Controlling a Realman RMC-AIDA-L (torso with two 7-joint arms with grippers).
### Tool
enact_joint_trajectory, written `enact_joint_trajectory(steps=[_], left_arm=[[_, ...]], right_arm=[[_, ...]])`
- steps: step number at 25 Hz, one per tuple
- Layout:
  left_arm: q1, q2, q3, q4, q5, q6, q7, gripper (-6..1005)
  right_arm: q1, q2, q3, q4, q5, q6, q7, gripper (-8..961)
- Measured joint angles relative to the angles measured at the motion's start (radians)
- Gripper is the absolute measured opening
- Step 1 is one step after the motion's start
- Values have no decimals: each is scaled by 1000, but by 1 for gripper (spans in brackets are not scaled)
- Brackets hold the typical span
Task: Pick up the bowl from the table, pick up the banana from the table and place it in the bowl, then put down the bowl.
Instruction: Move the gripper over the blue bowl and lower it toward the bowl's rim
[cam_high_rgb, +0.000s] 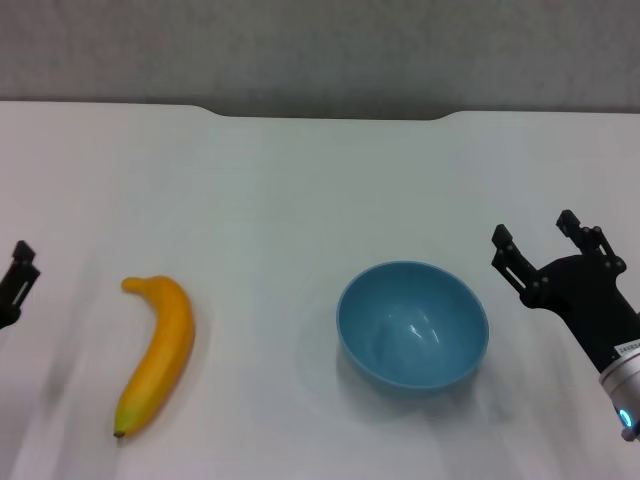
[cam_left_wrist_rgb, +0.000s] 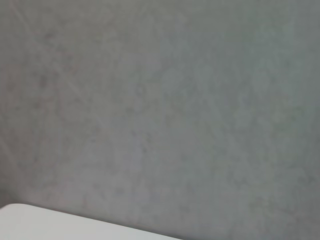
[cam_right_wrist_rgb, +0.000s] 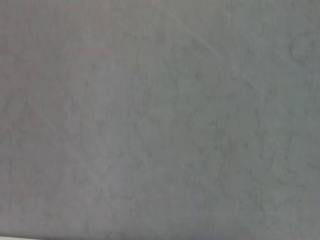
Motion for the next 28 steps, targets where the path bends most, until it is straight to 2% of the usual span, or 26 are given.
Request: enact_joint_trajectory(steps=[14,18,20,23,25,26,28], left_arm=[[5,-1,7,30,-2,-43,39,892],[6,1,14,24,8,-37,25,892],[9,8,16,22,36,-15,-38,892],[7,19,13,22,60,4,-107,892],[-3,40,7,23,95,29,-198,892],[-10,52,7,23,113,45,-227,893],[-30,76,8,24,155,99,-280,893]], right_arm=[[5,-1,-6,-12,-5,-2,-1,860],[1,-3,-4,-31,-5,9,-4,860],[-8,-8,4,-72,-6,40,-18,860],[-58,-26,68,-223,-5,158,-141,860],[-111,-38,146,-360,-5,286,-279,860],[-136,-38,188,-424,-5,362,-345,860],[-183,-24,297,-556,-5,535,-485,859]])
